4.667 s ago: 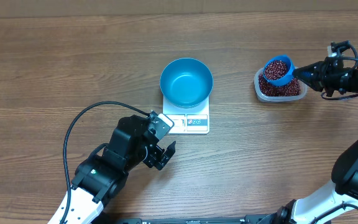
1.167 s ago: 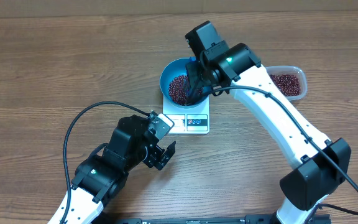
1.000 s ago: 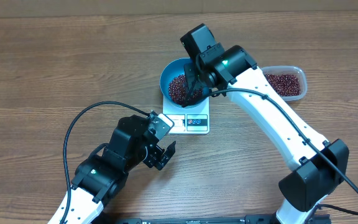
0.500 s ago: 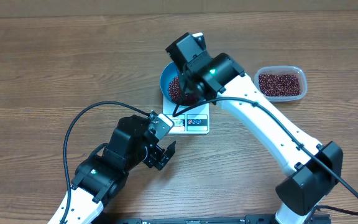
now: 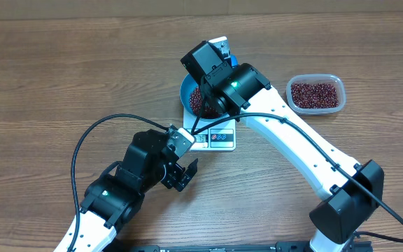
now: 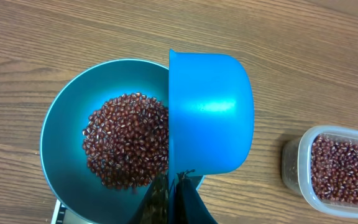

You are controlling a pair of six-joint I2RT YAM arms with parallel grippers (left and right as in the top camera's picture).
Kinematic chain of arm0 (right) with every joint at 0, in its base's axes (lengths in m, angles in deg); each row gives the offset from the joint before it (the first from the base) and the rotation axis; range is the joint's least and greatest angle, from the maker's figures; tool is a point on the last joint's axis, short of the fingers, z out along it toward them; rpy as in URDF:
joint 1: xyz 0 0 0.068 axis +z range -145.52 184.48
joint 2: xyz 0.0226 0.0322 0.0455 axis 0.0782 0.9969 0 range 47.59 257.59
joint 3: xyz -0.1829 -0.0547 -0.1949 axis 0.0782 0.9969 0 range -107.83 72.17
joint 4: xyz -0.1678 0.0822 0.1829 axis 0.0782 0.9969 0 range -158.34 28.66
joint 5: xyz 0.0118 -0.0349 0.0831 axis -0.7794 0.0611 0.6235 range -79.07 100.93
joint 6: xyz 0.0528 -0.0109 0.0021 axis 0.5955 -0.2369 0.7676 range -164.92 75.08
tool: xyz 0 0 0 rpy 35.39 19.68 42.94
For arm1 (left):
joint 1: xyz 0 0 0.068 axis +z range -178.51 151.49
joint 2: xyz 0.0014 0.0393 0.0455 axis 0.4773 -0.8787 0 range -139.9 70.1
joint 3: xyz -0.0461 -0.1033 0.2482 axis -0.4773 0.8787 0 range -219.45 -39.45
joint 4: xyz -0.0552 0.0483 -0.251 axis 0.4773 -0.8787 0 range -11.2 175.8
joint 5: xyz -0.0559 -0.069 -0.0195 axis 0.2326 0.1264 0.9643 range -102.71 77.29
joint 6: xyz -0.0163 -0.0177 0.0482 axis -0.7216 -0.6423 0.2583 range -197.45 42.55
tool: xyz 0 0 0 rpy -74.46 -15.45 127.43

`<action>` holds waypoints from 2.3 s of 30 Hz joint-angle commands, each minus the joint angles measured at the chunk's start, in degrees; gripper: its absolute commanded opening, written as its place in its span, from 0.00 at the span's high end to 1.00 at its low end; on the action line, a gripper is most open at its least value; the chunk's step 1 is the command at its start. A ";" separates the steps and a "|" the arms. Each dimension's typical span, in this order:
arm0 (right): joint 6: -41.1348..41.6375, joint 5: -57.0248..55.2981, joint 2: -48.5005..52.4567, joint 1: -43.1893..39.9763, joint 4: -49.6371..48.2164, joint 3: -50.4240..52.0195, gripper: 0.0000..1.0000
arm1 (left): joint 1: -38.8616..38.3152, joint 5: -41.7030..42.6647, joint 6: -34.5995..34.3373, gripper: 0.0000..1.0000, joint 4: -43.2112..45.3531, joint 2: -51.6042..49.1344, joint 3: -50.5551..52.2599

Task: Scoop item into bowl and weigh 150g on scale
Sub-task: 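Tip the scoop with the right gripper to pour beans into the bowl, then move the empty scoop with the right gripper back over the bean tub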

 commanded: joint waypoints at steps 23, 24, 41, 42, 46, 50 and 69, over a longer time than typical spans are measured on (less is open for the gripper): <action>6.21 0.50 -4.33 0.13 1.84 -5.84 0.96 | 0.31 1.03 -0.02 0.00 0.17 0.11 0.02; 6.21 0.50 -4.87 -0.11 2.08 -6.51 0.96 | 0.31 1.03 -0.02 0.01 0.17 0.11 0.02; 5.99 -1.38 -8.74 -23.34 11.80 -7.74 0.96 | 0.31 1.03 -0.02 0.01 0.17 0.11 0.02; 5.99 -1.36 -8.72 -24.76 12.55 -7.72 0.96 | 0.31 1.03 -0.02 0.01 0.17 0.11 0.02; 5.92 0.09 -8.72 -29.24 14.29 -7.39 0.96 | 0.31 1.03 -0.02 0.00 0.17 0.11 0.02; 5.64 0.50 -8.20 -31.19 14.34 -6.45 0.96 | 0.31 1.03 -0.02 0.00 0.17 0.11 0.02; 5.57 3.76 -0.11 -31.28 13.44 -2.58 0.96 | 0.31 1.03 -0.02 0.00 0.17 0.11 0.02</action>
